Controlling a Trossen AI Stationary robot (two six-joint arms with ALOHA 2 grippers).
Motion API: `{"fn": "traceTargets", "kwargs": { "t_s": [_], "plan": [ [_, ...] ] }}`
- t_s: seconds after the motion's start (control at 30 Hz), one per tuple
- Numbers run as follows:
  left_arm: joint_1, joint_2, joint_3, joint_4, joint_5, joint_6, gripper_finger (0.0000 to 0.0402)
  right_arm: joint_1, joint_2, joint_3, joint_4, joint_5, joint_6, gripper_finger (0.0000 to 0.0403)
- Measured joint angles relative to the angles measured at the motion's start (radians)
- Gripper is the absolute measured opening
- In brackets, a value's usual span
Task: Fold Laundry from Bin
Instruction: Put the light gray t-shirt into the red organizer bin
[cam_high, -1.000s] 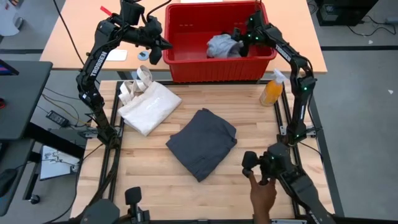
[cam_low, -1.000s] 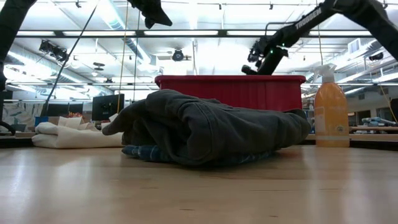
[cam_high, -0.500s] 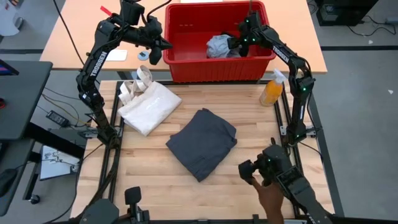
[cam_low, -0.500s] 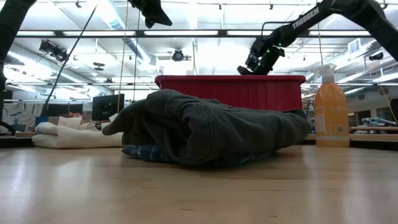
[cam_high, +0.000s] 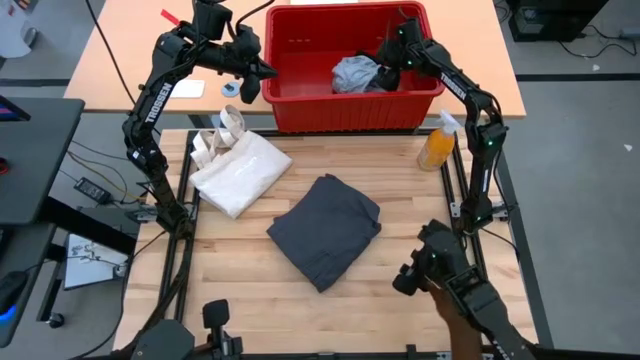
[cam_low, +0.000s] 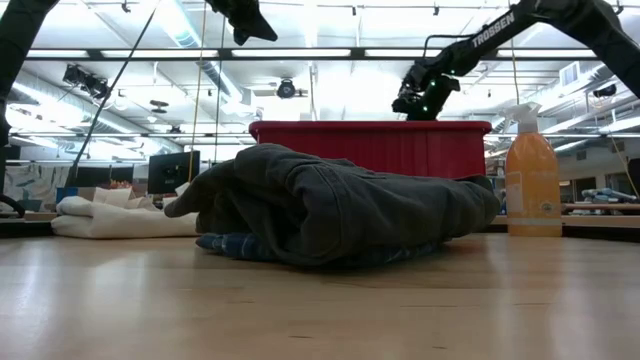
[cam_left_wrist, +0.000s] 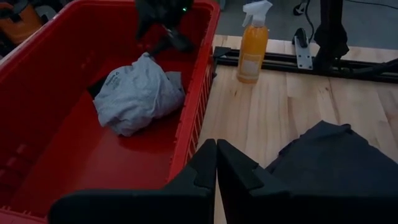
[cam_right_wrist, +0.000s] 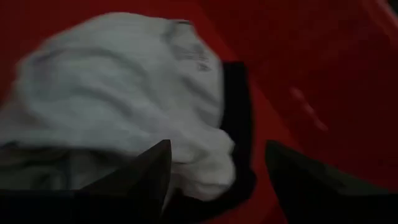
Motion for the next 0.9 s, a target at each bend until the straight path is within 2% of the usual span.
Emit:
{"fn": "traceTargets", "kwargs": {
  "t_s": [0.1,0.33,0.57,0.67,0.8,0.87,0.9],
  "plan": [
    [0.0,0.0,0.0,0.017,0.0,-0.006,0.0016,-0.006,0.0,-0.003,-0.002,-0.049,-0.056,0.0265],
    [-0.009,0.0,0.0,0.089,0.0,-0.059,0.0016,-0.006,0.064,-0.034,0.021,-0.042,-0.105,0.0259],
    [-0.033,0.0,0.0,0.09,0.0,-0.06,0.0016,-0.001,0.122,-0.033,0.104,0.077,-0.12,0.0223],
    [-0.035,0.0,0.0,0.079,0.0,-0.077,0.0016,-0.003,0.126,-0.033,0.137,0.163,-0.189,0.018],
    [-0.035,0.0,0.0,0.059,-0.002,-0.085,0.0016,-0.014,0.13,-0.033,0.148,0.263,-0.286,0.0085],
    [-0.035,0.0,0.0,0.059,-0.011,-0.087,0.0016,-0.025,0.13,-0.033,0.167,0.281,-0.288,0.0029],
    [-0.035,0.0,0.0,0.06,-0.011,-0.087,0.0016,-0.031,0.129,-0.033,0.171,0.265,-0.281,0.0015]
  ]
}}
